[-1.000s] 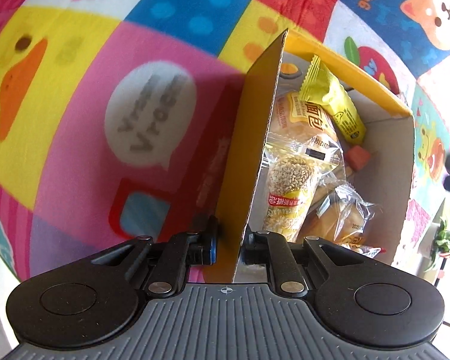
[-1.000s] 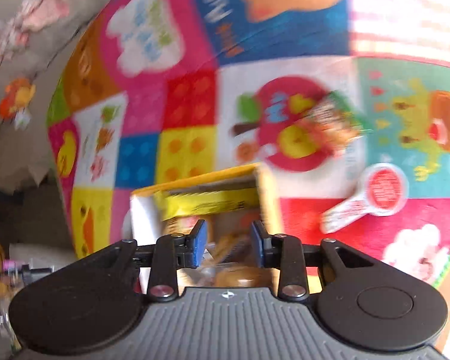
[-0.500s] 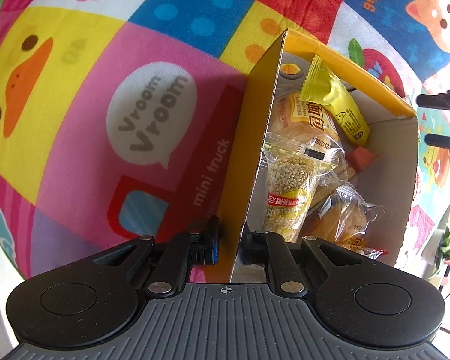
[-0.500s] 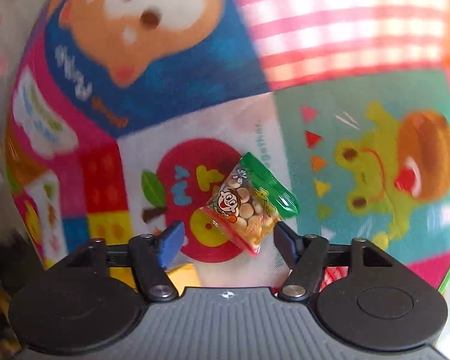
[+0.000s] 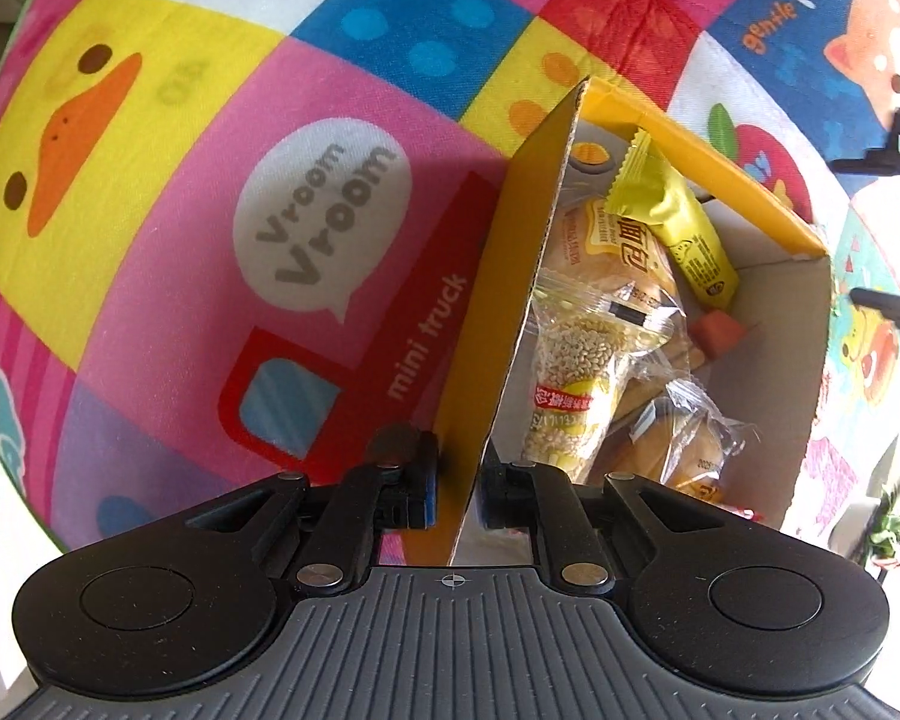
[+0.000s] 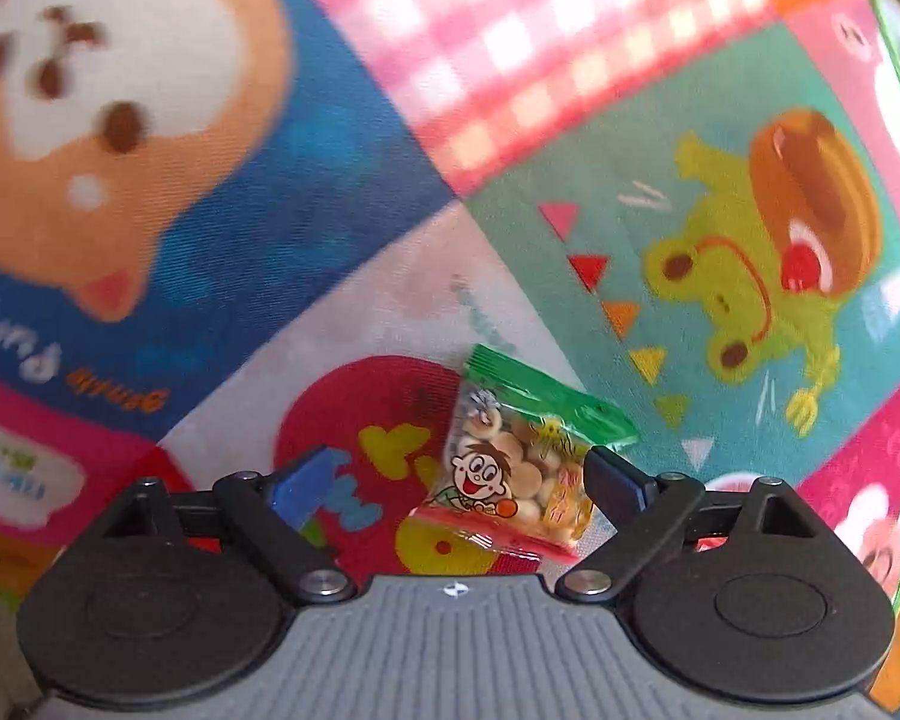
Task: Organize objects
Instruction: 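Grasp the green-topped cookie packet with the right tool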
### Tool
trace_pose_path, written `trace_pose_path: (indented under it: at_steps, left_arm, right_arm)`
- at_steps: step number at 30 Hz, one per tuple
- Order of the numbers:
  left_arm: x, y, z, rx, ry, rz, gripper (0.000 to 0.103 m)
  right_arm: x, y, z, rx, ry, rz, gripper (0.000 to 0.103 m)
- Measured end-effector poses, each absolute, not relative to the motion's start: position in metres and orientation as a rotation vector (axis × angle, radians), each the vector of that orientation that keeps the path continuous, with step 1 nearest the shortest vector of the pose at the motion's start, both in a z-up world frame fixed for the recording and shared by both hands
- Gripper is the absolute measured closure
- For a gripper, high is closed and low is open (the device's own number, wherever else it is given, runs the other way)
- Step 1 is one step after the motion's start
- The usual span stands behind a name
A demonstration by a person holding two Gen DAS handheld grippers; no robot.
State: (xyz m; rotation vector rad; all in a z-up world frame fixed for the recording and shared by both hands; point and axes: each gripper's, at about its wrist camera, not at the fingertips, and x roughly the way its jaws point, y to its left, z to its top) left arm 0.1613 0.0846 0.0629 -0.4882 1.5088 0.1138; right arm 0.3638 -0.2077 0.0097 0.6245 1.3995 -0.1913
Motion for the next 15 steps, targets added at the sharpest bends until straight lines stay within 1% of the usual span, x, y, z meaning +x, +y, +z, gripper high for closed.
trace_pose_path:
  at_steps: [2, 3, 6, 10, 12, 14, 15]
  left_arm:
    - [0.16, 0.086, 0.065, -0.487, 1.503, 0.101, 0.09]
    - [0.159, 0.087, 0.066, -0.488, 1.499, 0.098, 0.09]
    - [0.158, 0.088, 0.065, -0.486, 1.495, 0.086, 0.09]
    - [0.157, 0.09, 0.066, -0.489, 1.489, 0.084, 0.09]
    - [0.156, 0.089, 0.066, -0.499, 1.482, 0.092, 0.089]
    - [0.155, 0.089, 0.066, -0.504, 1.476, 0.099, 0.089]
    - [0.155, 0.089, 0.066, -0.505, 1.475, 0.1, 0.089]
  right_arm:
    - [0.353, -0.223, 0.02, 0.639, 1.372, -0.077, 0.011]
    - [0.348, -0.239, 0.019, 0.671, 1.396, -0.051, 0.011]
    - [0.336, -0.274, 0.004, 0.818, 1.461, -0.137, 0.011]
    - [0.329, -0.291, -0.017, 1.003, 1.475, -0.189, 0.011]
    - [0.334, -0.286, -0.016, 0.991, 1.469, -0.192, 0.011]
    - [0.342, -0.269, -0.015, 0.917, 1.473, -0.22, 0.011]
    - [0.348, -0.26, -0.014, 0.88, 1.475, -0.237, 0.013]
